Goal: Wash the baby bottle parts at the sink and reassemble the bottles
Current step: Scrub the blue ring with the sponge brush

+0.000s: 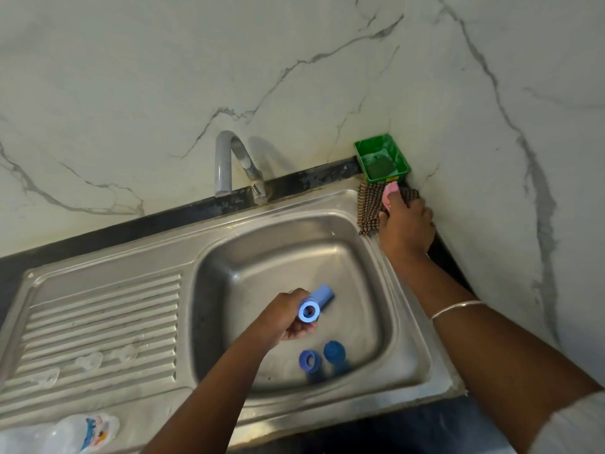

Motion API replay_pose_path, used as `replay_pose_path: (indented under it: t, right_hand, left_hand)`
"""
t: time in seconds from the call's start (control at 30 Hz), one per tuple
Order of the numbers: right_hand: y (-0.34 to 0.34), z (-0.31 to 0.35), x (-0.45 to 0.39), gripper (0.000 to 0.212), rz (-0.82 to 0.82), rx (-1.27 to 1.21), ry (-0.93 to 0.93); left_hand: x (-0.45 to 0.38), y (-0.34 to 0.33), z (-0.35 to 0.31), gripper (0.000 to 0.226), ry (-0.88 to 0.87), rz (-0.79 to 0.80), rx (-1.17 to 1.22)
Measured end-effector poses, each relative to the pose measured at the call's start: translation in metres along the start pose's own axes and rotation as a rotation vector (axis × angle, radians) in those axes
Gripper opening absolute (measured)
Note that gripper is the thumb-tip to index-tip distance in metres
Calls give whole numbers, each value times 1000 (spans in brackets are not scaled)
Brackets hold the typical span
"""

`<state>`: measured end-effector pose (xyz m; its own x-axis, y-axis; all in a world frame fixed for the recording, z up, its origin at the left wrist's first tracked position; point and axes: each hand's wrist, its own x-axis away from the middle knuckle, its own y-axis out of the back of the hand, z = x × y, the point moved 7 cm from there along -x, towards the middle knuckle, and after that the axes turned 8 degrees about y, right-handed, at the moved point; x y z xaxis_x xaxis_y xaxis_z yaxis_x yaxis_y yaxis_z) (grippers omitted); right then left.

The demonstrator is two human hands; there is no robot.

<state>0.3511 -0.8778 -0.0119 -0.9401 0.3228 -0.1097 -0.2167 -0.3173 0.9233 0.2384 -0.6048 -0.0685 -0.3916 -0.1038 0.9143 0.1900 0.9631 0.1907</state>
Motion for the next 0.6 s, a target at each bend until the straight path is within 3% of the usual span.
replay_pose_path:
  t: [0.2, 0.33, 0.5, 0.6]
  right_hand:
    - [8, 2, 5, 49, -46, 1, 81]
    - [18, 26, 24, 66, -39, -49, 153]
    - [23, 73, 62, 78, 10, -96, 407]
    - [17, 88, 84, 83, 83, -140, 458]
  left_hand:
    - [10, -5, 10, 36, -1, 69, 250]
    - [13, -3, 16, 33, 3, 102, 549]
    - [11, 13, 15, 54, -148, 68, 486]
    - [9, 28, 17, 49, -239, 45, 470]
